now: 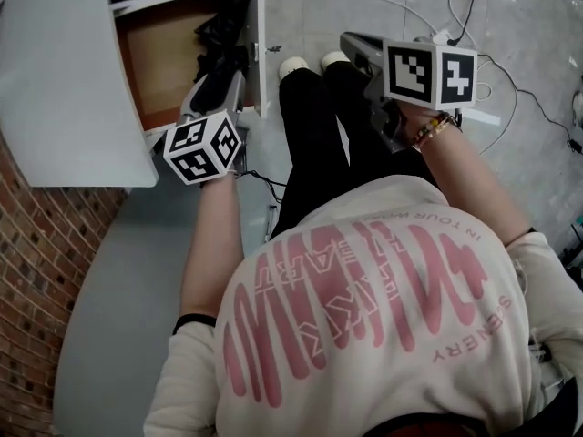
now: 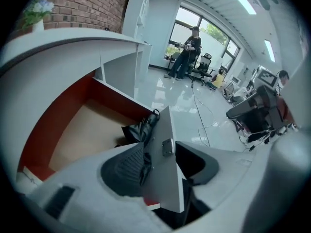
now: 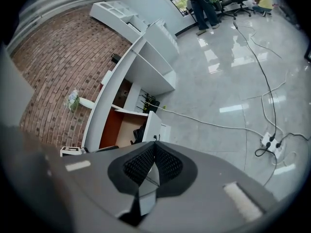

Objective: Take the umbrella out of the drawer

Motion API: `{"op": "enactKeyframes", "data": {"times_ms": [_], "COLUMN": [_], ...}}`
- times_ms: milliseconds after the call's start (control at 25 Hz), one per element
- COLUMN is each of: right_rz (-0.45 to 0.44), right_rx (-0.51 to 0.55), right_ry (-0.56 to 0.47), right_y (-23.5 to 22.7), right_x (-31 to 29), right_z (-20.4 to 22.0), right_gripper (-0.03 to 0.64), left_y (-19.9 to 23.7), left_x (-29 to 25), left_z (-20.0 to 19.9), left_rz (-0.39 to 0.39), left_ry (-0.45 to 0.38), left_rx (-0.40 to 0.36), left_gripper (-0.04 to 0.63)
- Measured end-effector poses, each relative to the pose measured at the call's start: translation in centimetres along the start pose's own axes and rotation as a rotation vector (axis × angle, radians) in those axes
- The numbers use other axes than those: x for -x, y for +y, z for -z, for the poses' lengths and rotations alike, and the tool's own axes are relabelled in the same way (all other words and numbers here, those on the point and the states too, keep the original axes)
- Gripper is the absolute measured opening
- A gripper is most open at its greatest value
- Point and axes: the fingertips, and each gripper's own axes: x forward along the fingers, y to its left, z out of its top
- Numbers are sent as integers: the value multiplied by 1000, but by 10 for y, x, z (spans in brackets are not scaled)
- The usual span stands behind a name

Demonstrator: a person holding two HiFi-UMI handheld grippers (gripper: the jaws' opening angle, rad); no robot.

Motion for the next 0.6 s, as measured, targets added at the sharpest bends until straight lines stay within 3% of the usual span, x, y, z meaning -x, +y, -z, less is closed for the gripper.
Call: {"op": "enactKeyframes", "data": {"times_ms": [360, 600], "right_rz": [20, 22], "right_rx": [-104, -132], "right_ry": [-40, -43], "right_y": [-12, -23], "right_x": [-11, -19], "right_z": [14, 18], "right_gripper": [11, 11], "left_y": [30, 48], "left_x": [-25, -46], "left_z": [13, 22], "left_rz": [-14, -46], "left_ry": [131, 201], "left_rx": [-146, -187], "left_gripper": [256, 302]}}
